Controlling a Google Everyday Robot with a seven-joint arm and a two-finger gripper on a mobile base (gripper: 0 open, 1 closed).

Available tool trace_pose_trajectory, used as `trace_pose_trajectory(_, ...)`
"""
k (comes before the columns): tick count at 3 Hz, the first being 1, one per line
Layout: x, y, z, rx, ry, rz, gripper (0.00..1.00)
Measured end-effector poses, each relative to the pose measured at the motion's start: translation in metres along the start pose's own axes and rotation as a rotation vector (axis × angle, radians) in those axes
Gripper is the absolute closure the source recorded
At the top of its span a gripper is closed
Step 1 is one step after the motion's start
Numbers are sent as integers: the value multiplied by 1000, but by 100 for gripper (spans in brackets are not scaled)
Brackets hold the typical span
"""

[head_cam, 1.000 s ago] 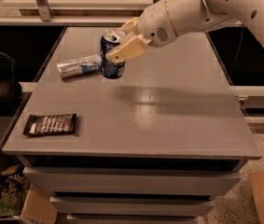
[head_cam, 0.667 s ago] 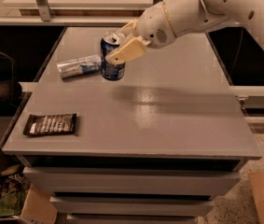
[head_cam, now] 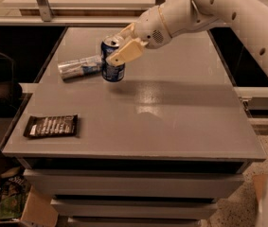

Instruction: Move pepsi can near redbull can

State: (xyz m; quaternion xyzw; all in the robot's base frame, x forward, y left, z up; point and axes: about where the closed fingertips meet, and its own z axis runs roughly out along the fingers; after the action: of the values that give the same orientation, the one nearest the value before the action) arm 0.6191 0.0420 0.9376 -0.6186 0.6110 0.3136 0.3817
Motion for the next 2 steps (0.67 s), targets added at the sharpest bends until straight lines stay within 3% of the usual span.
trace_pose_trajectory(2, 14, -22, 11, -39, 47, 30, 100)
